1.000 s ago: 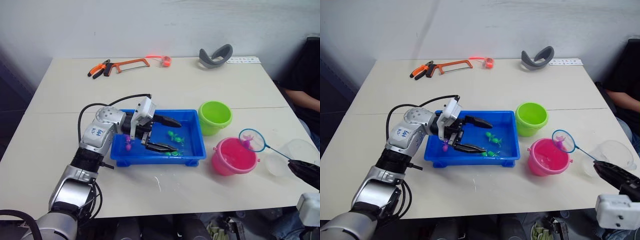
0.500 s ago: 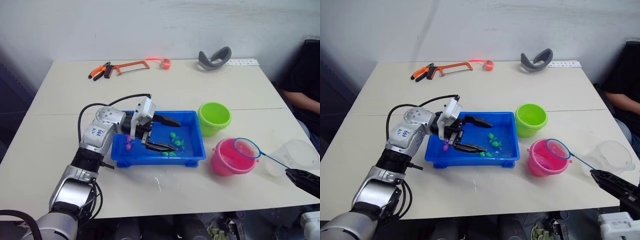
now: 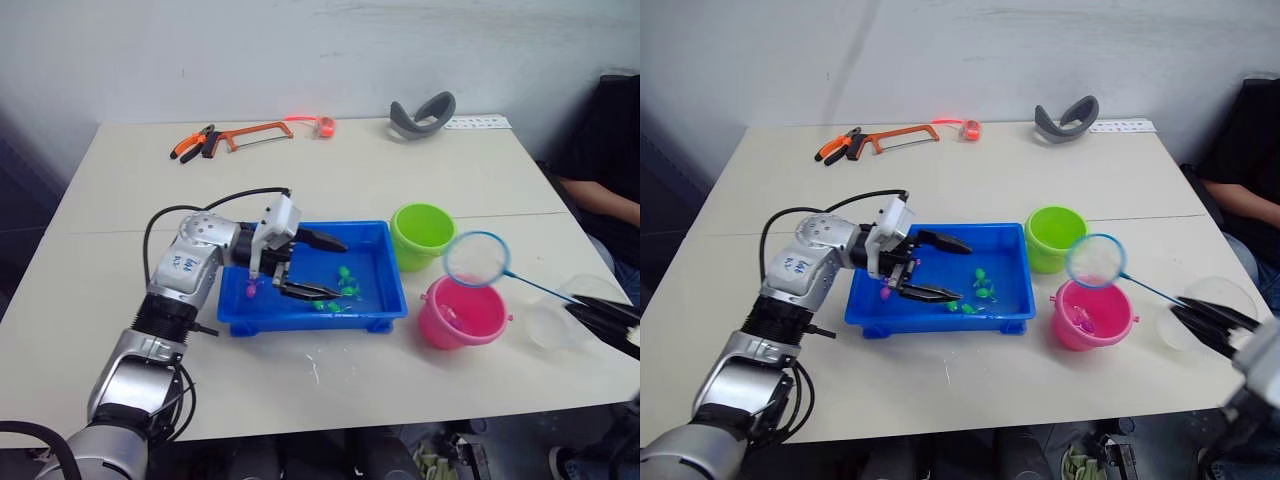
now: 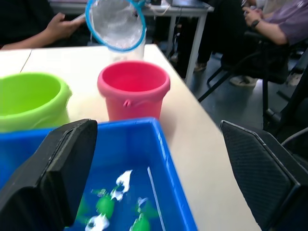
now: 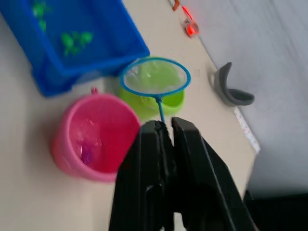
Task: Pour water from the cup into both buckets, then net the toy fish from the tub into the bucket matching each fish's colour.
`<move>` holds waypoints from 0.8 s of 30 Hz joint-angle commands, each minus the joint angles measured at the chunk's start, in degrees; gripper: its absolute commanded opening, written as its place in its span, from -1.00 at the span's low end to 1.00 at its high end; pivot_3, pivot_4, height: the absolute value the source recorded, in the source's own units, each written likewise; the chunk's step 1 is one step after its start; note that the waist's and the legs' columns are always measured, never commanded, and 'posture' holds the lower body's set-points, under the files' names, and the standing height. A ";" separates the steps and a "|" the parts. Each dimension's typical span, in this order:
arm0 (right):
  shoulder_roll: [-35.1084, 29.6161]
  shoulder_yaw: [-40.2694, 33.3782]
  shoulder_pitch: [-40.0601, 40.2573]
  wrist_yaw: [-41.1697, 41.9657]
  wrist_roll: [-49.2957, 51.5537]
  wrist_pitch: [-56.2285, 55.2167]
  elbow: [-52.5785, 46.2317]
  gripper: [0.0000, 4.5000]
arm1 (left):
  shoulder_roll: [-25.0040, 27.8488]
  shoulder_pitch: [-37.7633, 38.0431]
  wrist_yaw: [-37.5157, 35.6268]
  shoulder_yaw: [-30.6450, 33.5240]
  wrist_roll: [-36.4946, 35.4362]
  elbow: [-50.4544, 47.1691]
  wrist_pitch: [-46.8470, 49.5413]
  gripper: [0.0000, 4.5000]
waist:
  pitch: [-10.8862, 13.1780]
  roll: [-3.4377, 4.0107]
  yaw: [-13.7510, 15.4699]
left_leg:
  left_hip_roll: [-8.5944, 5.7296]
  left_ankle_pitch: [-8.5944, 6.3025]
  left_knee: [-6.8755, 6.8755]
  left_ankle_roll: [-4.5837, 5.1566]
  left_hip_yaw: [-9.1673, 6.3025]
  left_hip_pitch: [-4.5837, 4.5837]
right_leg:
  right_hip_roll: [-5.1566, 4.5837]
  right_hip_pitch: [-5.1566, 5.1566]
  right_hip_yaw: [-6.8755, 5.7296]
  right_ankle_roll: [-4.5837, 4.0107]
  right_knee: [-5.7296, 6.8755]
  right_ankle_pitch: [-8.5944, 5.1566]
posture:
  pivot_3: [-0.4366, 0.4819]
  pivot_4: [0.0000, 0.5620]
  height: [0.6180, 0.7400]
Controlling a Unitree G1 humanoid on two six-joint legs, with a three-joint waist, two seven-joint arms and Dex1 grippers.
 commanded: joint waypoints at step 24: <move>10.33 71.79 -74.21 -0.09 -15.26 23.56 29.55 -1.00 | 23.48 28.08 13.63 26.70 -6.87 -25.05 16.85 0.98 | 0.11 -0.06 0.27 | 0.10 0.24 -0.17 -0.36 0.24 -0.60 | -0.26 -1.02 -0.22 -0.17 0.25 -0.11 | -0.05 -0.47 1.00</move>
